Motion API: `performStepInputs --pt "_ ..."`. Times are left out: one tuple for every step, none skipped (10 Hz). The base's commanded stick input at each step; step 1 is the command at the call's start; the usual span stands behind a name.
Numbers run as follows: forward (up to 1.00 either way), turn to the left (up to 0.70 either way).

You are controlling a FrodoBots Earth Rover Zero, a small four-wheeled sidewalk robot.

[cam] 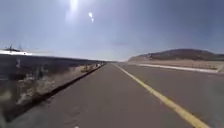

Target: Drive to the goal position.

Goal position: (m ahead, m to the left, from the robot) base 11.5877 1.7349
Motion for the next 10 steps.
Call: performStepInputs --pt "0.85 0.0" --pt "0.85 0.0" --pt "0.85 0.0" --pt "0.85 0.0" --pt "0.85 0.0" --pt "0.85 0.0" --pt "0.85 0.0" --pt "0.85 0.0" --pt "0.85 0.0" --pt "0.85 0.0"
